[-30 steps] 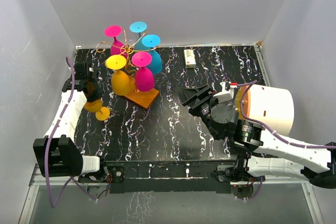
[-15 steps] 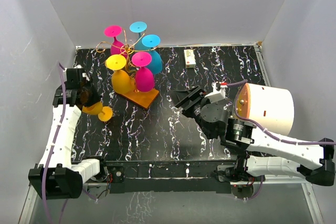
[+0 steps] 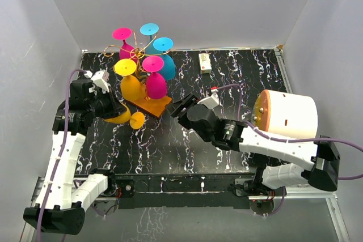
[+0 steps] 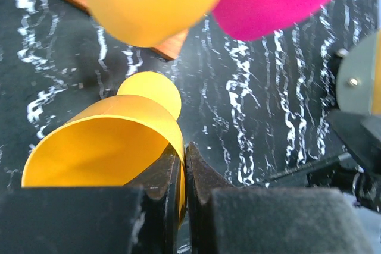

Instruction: Place the wine glass upside down on the wine glass rack

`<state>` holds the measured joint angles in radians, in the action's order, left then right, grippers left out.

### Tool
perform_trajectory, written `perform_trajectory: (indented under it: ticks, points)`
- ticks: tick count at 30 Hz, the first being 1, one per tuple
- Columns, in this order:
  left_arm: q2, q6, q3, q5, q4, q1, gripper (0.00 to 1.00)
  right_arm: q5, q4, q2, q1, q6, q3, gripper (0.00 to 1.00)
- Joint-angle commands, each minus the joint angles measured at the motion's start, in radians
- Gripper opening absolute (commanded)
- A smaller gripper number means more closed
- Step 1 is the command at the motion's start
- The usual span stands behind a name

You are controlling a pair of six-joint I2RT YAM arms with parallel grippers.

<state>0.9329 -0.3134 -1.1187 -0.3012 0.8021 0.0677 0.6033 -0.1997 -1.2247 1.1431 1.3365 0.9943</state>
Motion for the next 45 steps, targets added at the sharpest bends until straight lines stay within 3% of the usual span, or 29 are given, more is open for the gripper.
perform_trajectory:
  ticks: [1,6,13,23,36,45]
  points:
    - [-0.031,0.045,0.004,-0.163,-0.047,0.051,0.0,-0.163,0.039,-0.025,-0.055,0.156,-0.017,0.55]
    - [-0.049,0.036,0.028,-0.268,-0.095,0.084,0.0,-0.231,0.117,-0.038,-0.056,0.261,-0.085,0.53]
    - [-0.07,-0.063,0.07,-0.351,-0.185,0.093,0.0,-0.299,0.066,-0.121,-0.055,0.301,-0.027,0.52]
    - [-0.126,-0.113,0.113,-0.302,-0.276,0.136,0.0,-0.29,0.094,-0.239,-0.061,0.456,0.025,0.5]
    - [-0.124,-0.054,0.1,-0.261,-0.29,0.147,0.0,-0.284,0.226,-0.136,-0.06,0.588,-0.049,0.46]
    - [-0.138,-0.084,0.139,-0.302,-0.419,0.15,0.0,-0.262,0.18,-0.086,-0.06,0.594,-0.042,0.48]
